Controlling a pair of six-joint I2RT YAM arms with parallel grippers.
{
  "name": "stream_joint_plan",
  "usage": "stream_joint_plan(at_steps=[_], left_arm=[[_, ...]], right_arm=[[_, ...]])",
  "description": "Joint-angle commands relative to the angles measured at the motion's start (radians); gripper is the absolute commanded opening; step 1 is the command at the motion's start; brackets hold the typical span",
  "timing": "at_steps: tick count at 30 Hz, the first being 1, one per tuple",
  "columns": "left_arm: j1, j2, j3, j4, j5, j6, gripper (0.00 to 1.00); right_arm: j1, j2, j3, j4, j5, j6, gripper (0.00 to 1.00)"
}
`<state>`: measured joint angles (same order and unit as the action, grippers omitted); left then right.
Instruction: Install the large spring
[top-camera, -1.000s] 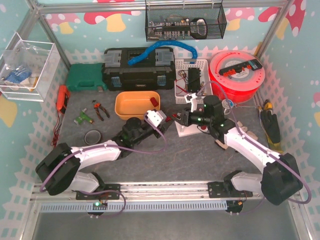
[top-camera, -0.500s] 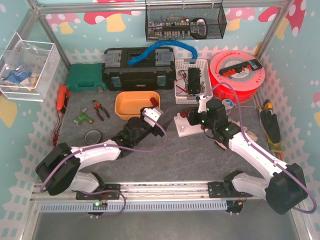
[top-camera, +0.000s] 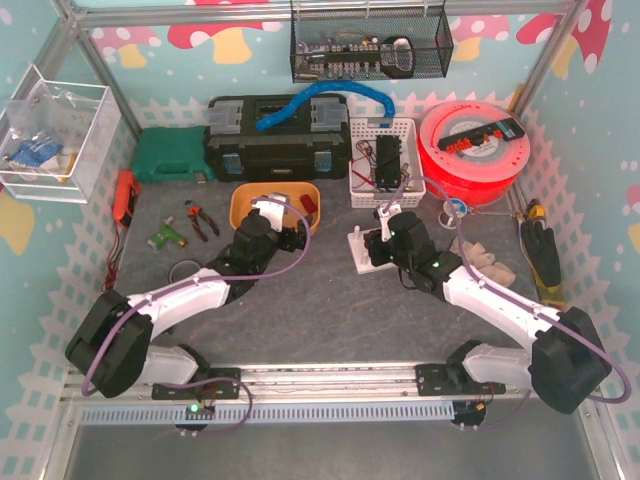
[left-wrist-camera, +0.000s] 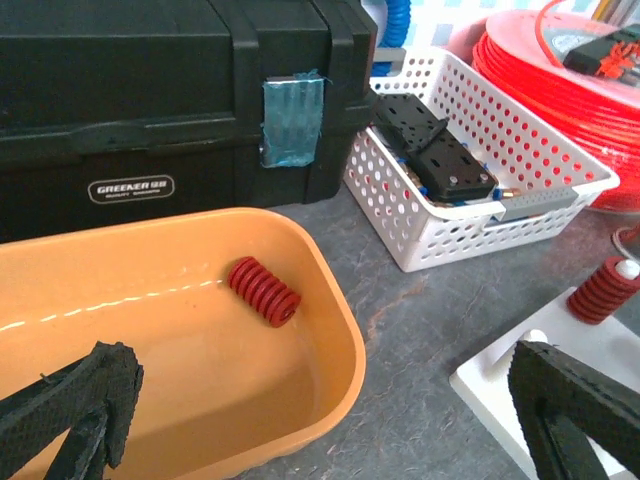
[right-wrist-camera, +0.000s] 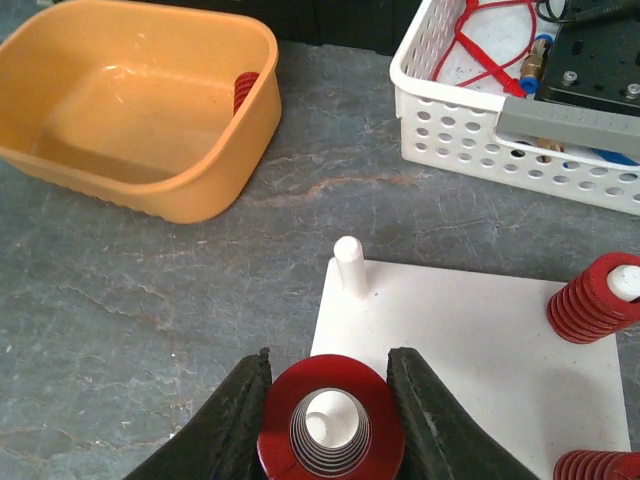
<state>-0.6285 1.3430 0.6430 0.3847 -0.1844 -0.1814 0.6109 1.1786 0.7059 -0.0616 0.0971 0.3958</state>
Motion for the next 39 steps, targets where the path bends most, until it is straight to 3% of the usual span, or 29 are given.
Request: stream_joint_plan(at_steps=[1,35,39], left_arm=[[0.009,-0.032,0.007,-0.043,-0.009,-0.069,0.99],[0.011,-0.03,0.012,-0.074,-0.026,-0.074,0.99],[0.012,-0.028,0.012,-0.075,-0.03,-0.073,0.99]], right_arm=[[0.03,0.011,-0.016,0.027,0.066,-0.035,0.0],[0.076,0.131,-0.034,0.074,0.086,-0.021,0.0],[0.076,0.147,-0.043,0.097,0.087,-0.023,0.08]])
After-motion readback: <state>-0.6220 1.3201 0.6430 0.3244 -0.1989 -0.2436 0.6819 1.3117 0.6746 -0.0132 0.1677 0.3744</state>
